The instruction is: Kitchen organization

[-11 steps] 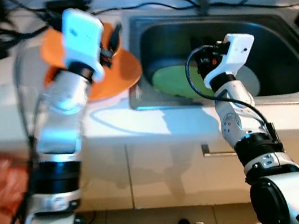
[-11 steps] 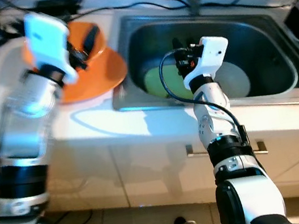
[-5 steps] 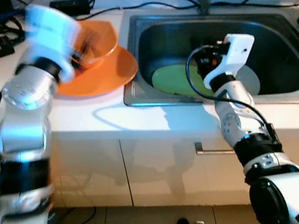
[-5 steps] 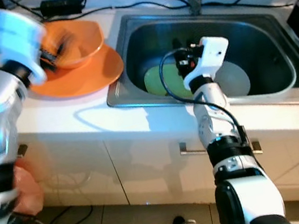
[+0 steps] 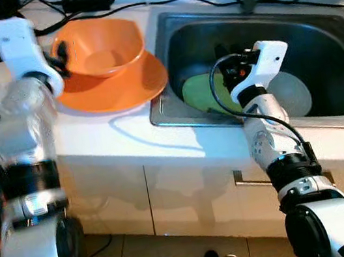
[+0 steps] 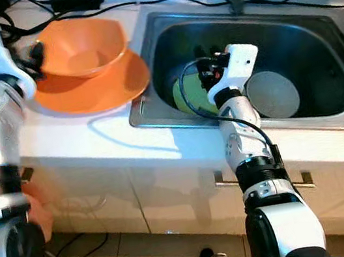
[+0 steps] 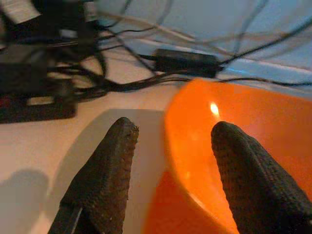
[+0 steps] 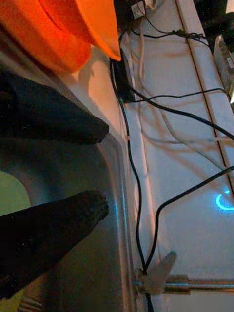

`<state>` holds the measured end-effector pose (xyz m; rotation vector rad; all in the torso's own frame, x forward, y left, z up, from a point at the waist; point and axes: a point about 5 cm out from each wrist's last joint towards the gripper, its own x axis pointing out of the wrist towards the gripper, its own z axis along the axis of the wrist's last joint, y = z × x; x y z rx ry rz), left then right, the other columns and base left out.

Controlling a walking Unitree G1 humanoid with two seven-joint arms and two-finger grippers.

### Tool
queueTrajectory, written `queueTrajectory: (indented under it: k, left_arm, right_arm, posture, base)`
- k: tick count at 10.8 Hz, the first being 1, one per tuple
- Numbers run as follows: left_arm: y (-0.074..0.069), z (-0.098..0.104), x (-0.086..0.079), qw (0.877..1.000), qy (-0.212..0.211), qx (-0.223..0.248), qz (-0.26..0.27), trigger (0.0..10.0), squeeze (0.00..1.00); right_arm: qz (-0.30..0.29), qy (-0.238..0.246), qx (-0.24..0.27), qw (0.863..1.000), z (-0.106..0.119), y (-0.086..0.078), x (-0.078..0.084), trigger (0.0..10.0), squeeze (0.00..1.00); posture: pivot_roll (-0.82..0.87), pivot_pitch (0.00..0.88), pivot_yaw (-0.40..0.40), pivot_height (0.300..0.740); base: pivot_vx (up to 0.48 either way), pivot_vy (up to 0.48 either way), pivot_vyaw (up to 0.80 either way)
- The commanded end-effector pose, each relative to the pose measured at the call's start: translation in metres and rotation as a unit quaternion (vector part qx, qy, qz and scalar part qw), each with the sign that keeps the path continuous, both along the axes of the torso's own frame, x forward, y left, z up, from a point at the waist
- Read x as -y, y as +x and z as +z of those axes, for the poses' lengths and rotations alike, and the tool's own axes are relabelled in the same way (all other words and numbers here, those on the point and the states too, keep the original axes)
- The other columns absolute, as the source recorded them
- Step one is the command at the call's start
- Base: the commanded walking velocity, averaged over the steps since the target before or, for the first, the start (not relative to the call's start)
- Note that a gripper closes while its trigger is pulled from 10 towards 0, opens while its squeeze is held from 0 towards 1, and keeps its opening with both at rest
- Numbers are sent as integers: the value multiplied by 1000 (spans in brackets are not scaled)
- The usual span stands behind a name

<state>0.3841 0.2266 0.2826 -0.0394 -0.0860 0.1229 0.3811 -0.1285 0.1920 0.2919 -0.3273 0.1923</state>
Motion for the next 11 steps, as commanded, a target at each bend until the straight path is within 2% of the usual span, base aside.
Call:
queueTrajectory:
  k: [1,5,7,10,11]
  left_arm:
    - [2,2,3,1000,-9,-9,3,10000,0]
    - [3,-1,7,998,-56,-27,-12,10000,0]
    - [1,-15,13,992,-95,-68,-48,10000,0]
    - [-1,-31,28,984,-115,-101,-89,10000,0]
    - [-1,-36,34,977,-143,-117,-108,10000,0]
  right_arm:
    - [-4,0,5,1000,3,0,5,10000,0]
    - [-3,1,7,1000,3,0,4,10000,0]
    - [-1,1,8,1000,3,-1,3,10000,0]
    - [2,0,7,1000,2,-1,2,10000,0]
    - [2,-1,6,1000,2,-1,2,10000,0]
  posture:
    - [97,123,-59,740]
    - [101,111,-54,740]
    - [105,105,-52,740]
    - [102,107,-53,740]
    - [102,108,-53,740]
  base:
    - [0,0,0]
    - [0,0,0]
    - [0,0,0]
    - [0,0,0]
    - [0,0,0]
